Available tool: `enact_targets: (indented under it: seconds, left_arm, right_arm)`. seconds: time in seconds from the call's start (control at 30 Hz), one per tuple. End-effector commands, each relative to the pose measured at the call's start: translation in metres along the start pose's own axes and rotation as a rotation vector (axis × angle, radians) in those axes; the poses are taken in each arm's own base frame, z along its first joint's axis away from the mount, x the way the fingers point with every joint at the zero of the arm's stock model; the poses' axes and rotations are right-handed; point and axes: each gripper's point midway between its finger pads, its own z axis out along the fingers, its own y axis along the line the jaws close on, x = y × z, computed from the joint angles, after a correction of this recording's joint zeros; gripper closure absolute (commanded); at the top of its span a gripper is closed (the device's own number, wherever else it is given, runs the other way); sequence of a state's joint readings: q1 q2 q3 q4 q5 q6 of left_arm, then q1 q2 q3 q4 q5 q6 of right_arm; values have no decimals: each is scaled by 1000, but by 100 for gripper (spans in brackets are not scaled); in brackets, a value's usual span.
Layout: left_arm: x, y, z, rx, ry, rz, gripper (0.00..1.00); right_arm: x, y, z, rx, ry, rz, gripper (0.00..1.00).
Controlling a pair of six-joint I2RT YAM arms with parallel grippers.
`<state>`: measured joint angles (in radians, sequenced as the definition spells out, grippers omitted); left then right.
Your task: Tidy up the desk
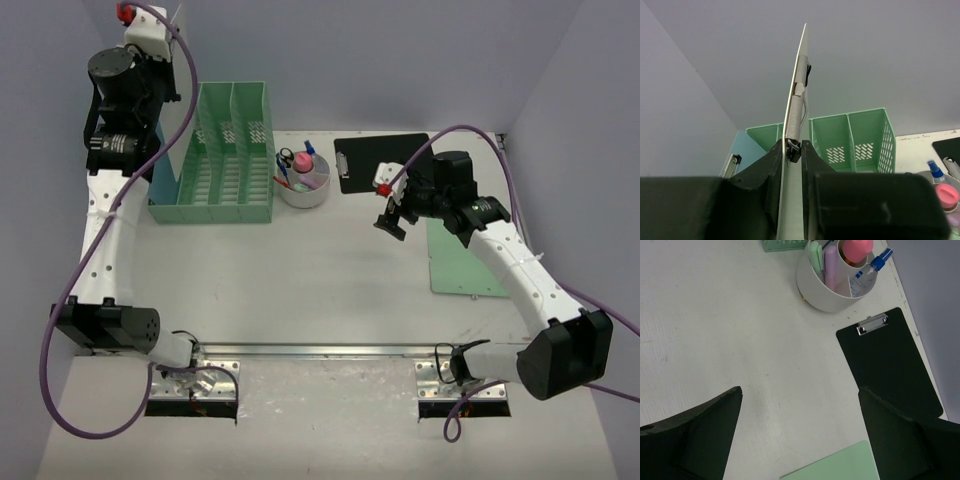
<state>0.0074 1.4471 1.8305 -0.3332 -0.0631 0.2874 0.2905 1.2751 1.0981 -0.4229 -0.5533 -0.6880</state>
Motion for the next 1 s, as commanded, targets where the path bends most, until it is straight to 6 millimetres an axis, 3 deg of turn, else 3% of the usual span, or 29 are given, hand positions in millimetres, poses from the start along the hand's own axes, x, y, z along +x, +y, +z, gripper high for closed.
enact_targets:
  seconds: [0.0,0.17,0.33,0.37,0.43,0.47,0.63,0.97]
  left_arm:
    - [-23,14,9,-22,-104,0,100]
    - [15,23,27,8,-77,-63,100]
    - [47,30,35,58,-67,-145,100]
    - [62,27,37,81,-45,-160,100]
    - [62,31,38,88,-86,-187,100]
    - [76,28,38,105,-68,-202,100]
    - [91,24,43,139,-89,-243,100]
    - [92,21,59,165,-113,-278,100]
  right_arm:
    - [-16,-13,-1,23,-40,-26,1]
    - [-14,-14,3,17,-34,-23,1]
    - [-10,-13,5,9,-25,-17,1]
    - [-10,-12,6,7,-25,-17,1]
    - [-9,-13,7,6,-24,-13,1]
    - [-9,-12,7,3,-23,-10,1]
    - [-7,-11,8,-2,-19,-4,1]
    - [-6,-11,11,-13,-15,1,1]
